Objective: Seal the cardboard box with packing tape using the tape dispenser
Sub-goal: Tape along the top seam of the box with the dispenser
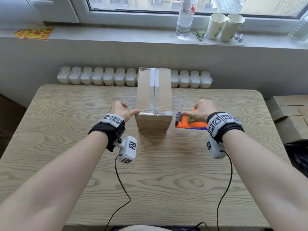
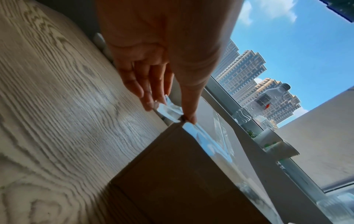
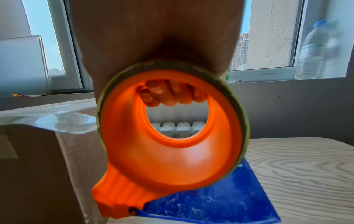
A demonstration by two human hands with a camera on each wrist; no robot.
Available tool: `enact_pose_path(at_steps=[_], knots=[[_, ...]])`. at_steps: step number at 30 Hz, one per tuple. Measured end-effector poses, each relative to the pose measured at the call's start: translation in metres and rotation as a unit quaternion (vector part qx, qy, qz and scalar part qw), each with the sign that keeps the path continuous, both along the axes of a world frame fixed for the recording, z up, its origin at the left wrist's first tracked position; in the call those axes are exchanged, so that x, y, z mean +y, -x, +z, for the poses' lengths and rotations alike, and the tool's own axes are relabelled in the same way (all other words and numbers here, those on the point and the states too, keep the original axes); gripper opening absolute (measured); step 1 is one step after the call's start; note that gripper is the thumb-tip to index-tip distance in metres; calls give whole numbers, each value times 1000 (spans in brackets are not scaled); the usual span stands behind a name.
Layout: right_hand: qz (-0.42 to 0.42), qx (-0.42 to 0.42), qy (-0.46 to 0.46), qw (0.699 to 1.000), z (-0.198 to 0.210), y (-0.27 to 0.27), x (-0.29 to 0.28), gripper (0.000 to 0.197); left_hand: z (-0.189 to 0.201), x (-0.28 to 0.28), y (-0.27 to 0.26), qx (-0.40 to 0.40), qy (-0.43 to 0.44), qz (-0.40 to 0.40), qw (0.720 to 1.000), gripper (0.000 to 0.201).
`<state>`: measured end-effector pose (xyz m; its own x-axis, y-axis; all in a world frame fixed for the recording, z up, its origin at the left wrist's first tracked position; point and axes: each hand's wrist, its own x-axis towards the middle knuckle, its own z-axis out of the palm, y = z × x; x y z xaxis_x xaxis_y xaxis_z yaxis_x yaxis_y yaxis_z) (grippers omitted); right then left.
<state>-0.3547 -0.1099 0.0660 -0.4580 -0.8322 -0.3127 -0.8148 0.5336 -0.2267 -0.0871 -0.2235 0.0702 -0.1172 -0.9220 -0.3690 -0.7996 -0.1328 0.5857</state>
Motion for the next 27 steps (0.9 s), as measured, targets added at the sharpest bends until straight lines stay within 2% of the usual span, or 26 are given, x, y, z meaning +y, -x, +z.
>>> enact_pose_path(at_steps=[3,7,11,14,17,23,27], knots=[[-5,1,13,1000,1,-2,1,66,2,-4,-2,-22,7,-23,999,75],[-15,-4,19,1000,2,-3,2,65,9,7,7,-67,106,-161,979,61],[-21,-10,28,999,4,-6,4,66,0,39,22,-66,166,-369,912,51],[-25,-15,28,999,4,-4,6,65,-9,57,35,-87,189,-471,857,55],[-29,-23,25,999,5,-4,8,63,-14,67,51,-103,207,-506,831,57],[-58,-112,10,992,11,3,15,38,-27,68,52,-89,182,-508,837,65],[-69,-119,8,990,9,13,25,40,-29,62,48,-73,199,-521,827,65]])
